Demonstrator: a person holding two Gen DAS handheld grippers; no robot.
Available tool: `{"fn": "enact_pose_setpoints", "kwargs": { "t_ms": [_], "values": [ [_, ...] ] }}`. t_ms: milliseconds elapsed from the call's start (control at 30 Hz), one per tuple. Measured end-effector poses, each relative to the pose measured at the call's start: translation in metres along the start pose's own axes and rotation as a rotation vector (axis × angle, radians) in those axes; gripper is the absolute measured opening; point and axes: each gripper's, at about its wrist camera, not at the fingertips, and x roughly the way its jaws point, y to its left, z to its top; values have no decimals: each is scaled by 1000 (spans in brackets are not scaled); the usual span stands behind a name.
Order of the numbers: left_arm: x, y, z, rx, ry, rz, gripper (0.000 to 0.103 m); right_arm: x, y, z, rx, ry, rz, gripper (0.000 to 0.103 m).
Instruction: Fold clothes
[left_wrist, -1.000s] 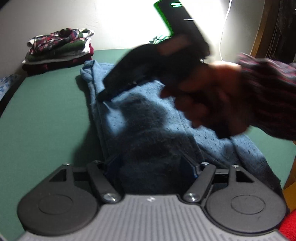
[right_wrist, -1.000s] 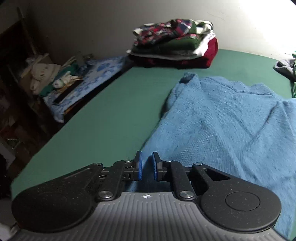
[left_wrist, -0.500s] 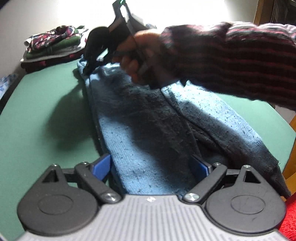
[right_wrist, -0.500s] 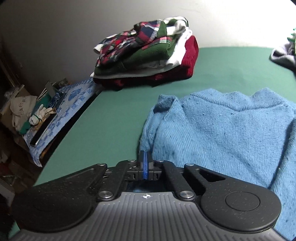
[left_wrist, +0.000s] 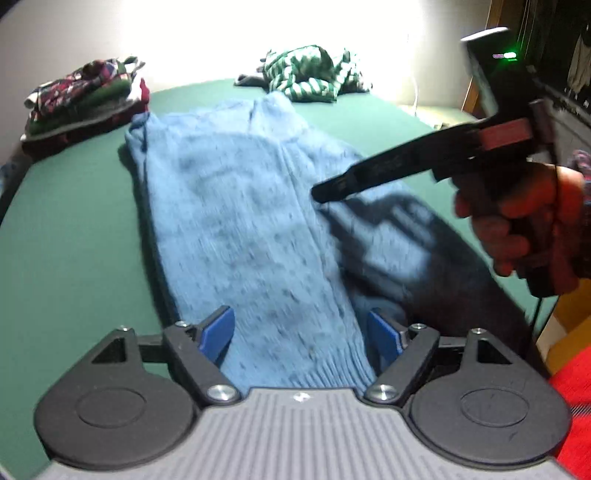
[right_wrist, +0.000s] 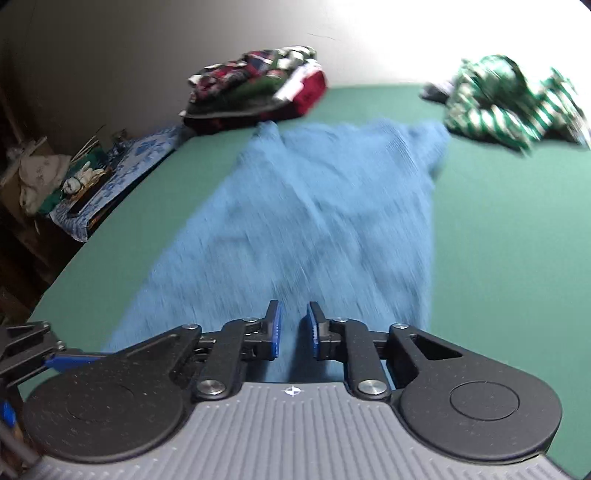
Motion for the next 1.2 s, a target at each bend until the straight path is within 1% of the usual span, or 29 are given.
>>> {"fn": "enact_pose_setpoints", "kwargs": {
  "t_ms": [33, 67, 100, 167, 233, 267, 300, 333, 433, 467, 567, 600, 667, 733, 800, 833, 867, 967, 1033, 1067, 1133, 1200],
  "values": [
    [-1, -3, -2, 4, 5, 5, 90, -4, -4, -7, 30, -18, 7, 9],
    [-2, -7, -5, 9, 11, 10, 92, -6, -2, -12, 30, -18, 17, 9],
    [-3, -10, -7, 11, 15, 13, 92, -6, 2, -15, 18, -10, 29, 9],
    [-8, -13, -8, 13, 21, 16, 91, -10, 9, -20, -26, 23, 61, 16],
    [-11, -15, -6, 27, 28, 24, 87, -25, 10, -19, -30, 7, 55, 19],
    [-13, -16, -5, 28, 28, 24, 87, -34, 6, -18, -13, -20, 50, 20],
    [-15, -18, -3, 21, 25, 17, 89, -45, 1, -18, 11, -54, 45, 21],
    [-16, -19, -2, 15, 22, 10, 90, -55, -5, -18, 27, -69, 43, 23],
    [-21, -24, 4, -6, 12, -12, 90, -76, -12, -26, -15, -32, 19, 24],
    [-22, -28, 5, 1, 8, -28, 90, -80, -13, -31, -33, -14, 19, 25],
    [-23, -49, 12, 111, 0, -111, 90, -94, -15, -46, -89, 42, 17, 25],
    [-22, -56, 14, 142, 3, -140, 93, -98, -14, -51, -101, 55, 27, 25],
    [-14, -61, 17, 148, 29, -196, 98, -102, -13, -59, -108, 72, 52, 25],
    [-2, -62, 18, 126, 63, -207, 97, -102, -12, -65, -96, 80, 62, 25],
    [6, -66, 16, 121, 87, -202, 88, -102, -10, -69, -90, 71, 78, 16],
    [9, -67, 15, 122, 97, -197, 85, -102, -9, -70, -88, 65, 87, 5],
    [12, -69, 14, 122, 108, -192, 82, -101, -9, -72, -82, 76, 103, 0],
    [15, -71, 8, 135, 135, -179, 83, -93, -6, -80, -58, 130, 143, 0],
    [13, -71, 4, 144, 149, -170, 84, -93, -1, -84, -75, 133, 150, 2],
    [9, -71, 3, 141, 149, -167, 84, -94, 1, -84, -91, 138, 156, 5],
    [-6, -66, 4, 123, 127, -156, 84, -98, 2, -83, -114, 142, 170, 5],
    [-24, -58, 4, 94, 96, -142, 93, -106, 1, -78, -113, 120, 177, 6]
  ]
}}
